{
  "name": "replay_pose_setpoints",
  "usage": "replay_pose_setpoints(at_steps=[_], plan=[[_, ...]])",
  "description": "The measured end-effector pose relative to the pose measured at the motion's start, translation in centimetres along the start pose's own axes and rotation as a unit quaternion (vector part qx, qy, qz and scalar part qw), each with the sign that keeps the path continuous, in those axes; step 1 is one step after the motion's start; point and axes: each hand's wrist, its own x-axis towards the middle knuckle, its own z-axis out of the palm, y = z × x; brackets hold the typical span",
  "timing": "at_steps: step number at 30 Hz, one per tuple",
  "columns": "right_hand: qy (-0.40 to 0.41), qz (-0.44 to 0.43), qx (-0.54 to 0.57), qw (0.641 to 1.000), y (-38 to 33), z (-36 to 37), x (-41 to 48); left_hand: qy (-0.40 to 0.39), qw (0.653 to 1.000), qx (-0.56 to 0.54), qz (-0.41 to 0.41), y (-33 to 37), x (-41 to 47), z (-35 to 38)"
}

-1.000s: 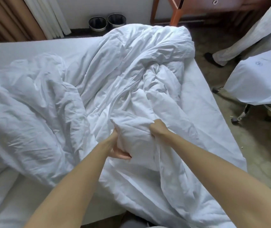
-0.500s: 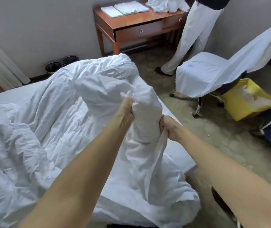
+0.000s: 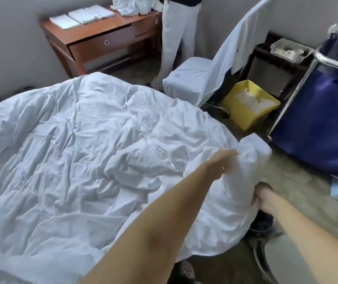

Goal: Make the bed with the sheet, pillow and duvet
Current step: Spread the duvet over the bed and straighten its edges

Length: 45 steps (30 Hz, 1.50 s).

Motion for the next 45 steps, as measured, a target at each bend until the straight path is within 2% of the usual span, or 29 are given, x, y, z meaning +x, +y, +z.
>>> replay_pose_setpoints(at_steps=[2, 4, 10, 13, 18, 24, 28, 33, 38, 42, 44, 45], plan=[[0.004, 0.025, 0.013, 1.0, 1.3, 1.0, 2.1, 0.015, 1.0, 0.002, -0.021, -1.9, 0.4, -1.0], [-0.022, 0.038, -0.013, 0.999, 1.7, 3.3, 3.4, 0.062, 0.997, -0.002, -0.042, -3.5, 0.8, -3.4], [-0.071, -0.006, -0.149, 0.986, 1.5, 7.0, 5.0, 0.091, 0.992, 0.01, -0.092, -5.9, 0.1, -9.3], [-0.052, -0.009, -0.182, 0.982, 1.1, 7.1, 6.1, 0.081, 0.993, 0.006, -0.09, -6.4, 0.2, -9.6], [0.068, -0.056, -0.259, 0.962, 0.2, 7.8, 6.4, 0.098, 0.99, 0.003, -0.1, -7.6, -0.3, -10.1], [0.062, -0.109, -0.349, 0.929, 1.1, 11.4, 5.2, 0.171, 0.976, 0.016, -0.134, -10.5, -2.7, -13.5], [0.007, -0.139, -0.404, 0.904, 2.0, 14.3, 4.3, 0.216, 0.965, 0.021, -0.145, -12.7, -5.3, -16.2], [-0.154, -0.164, -0.483, 0.846, 3.7, 19.1, 1.7, 0.24, 0.957, 0.031, -0.157, -14.7, -9.7, -19.2], [-0.259, -0.161, -0.536, 0.788, 6.9, 24.1, -1.4, 0.259, 0.949, 0.071, -0.165, -18.2, -13.9, -22.9], [-0.294, -0.169, -0.584, 0.737, 9.8, 27.5, -4.5, 0.263, 0.918, 0.212, -0.206, -22.8, -17.6, -27.0], [-0.315, -0.178, -0.603, 0.711, 11.6, 29.4, -6.1, 0.212, 0.885, 0.336, -0.244, -25.0, -20.0, -28.9], [-0.325, -0.182, -0.608, 0.701, 12.7, 30.4, -7.0, 0.169, 0.854, 0.415, -0.266, -26.1, -21.2, -30.0]])
